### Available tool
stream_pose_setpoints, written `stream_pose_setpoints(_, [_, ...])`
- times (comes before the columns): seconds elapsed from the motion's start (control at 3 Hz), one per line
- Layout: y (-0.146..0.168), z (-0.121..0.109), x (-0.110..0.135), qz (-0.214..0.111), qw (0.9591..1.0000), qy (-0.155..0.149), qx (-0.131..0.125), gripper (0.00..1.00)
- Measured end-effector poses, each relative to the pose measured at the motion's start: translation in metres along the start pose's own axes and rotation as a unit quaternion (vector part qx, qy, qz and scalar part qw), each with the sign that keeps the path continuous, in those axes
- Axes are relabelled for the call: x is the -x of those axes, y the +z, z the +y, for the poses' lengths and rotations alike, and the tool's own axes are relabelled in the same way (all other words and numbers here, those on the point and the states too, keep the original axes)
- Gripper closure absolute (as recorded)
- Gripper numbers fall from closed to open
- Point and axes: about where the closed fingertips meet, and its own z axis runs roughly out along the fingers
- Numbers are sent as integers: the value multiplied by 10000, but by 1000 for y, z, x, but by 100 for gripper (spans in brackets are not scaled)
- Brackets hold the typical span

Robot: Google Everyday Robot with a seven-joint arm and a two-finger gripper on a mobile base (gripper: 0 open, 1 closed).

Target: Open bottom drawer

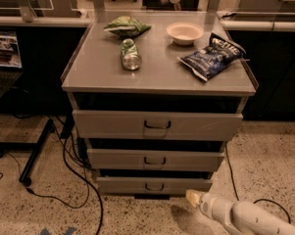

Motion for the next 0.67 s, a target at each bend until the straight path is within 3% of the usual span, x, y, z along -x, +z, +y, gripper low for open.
stream_pose_setpoints(0.33, [41,-39,-19,-621,9964,556,-130,100])
stream_pose_setpoints(0.67, [63,-63,-33,-875,9913,907,-376,100])
